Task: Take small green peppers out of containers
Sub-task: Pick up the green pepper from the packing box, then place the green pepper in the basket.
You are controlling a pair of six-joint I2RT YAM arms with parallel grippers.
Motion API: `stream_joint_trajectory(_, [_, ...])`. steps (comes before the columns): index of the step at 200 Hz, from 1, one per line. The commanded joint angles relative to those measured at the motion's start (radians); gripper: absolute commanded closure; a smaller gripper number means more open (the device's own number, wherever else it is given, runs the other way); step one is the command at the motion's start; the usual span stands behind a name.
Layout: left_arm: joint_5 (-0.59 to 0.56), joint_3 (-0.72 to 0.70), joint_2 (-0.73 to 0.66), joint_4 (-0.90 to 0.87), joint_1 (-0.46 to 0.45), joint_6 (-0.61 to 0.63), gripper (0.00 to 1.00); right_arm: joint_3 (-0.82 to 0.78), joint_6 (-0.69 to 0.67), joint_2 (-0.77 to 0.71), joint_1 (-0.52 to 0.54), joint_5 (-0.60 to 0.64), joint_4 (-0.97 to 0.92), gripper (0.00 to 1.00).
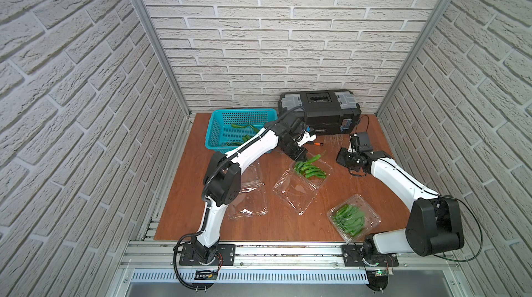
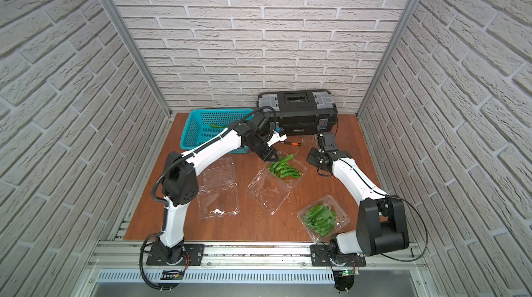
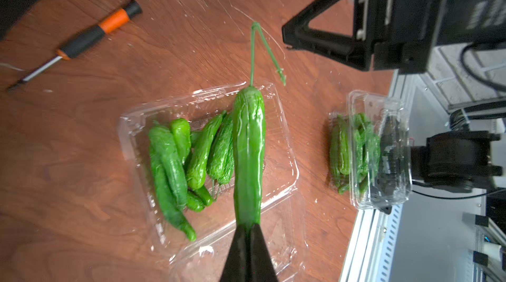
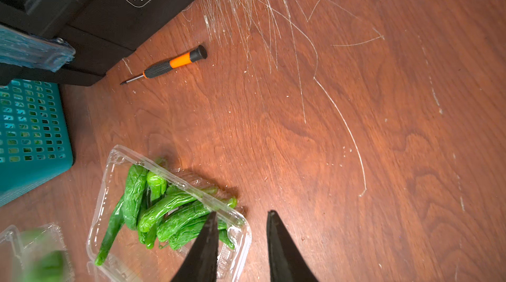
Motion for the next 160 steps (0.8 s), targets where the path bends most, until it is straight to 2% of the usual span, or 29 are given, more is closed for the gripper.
stream_joint_trajectory(1, [0.063,-0.101,-0.101,0.163,0.093,-0.094,1.00,0.026,-0.018,-0.010,-0.002,-0.034,0.004,0.69])
stream_joint_trajectory(42, [0.048,-0.315,-0.243,0.431,0.325,-0.322,1.00,0.039,-0.095,0.013,0.070,-0.122,0.028,0.69])
stream_joint_trajectory(62, [-0.014,-0.354,-0.256,0.460,0.412,-0.389,1.00,0.052,-0.126,0.046,0.142,-0.116,0.004,0.70])
stream_joint_trajectory(86, [-0.138,-0.373,-0.240,0.444,0.463,-0.436,1.00,0.042,-0.122,0.083,0.212,-0.089,0.000,0.69])
stream_joint_trajectory(96, [-0.171,-0.380,-0.230,0.446,0.468,-0.444,0.56,0.036,-0.107,0.100,0.229,-0.089,0.007,0.69])
stream_joint_trajectory(114, [-0.182,-0.386,-0.206,0.449,0.462,-0.449,0.34,0.036,-0.084,0.131,0.252,-0.097,0.020,0.69])
stream_joint_trajectory(126, [-0.180,-0.388,-0.189,0.450,0.453,-0.452,0.29,0.046,-0.067,0.155,0.263,-0.097,0.015,0.68])
stream_joint_trajectory(160, [-0.184,-0.390,-0.158,0.458,0.420,-0.453,0.28,0.064,-0.015,0.206,0.281,-0.077,-0.022,0.68])
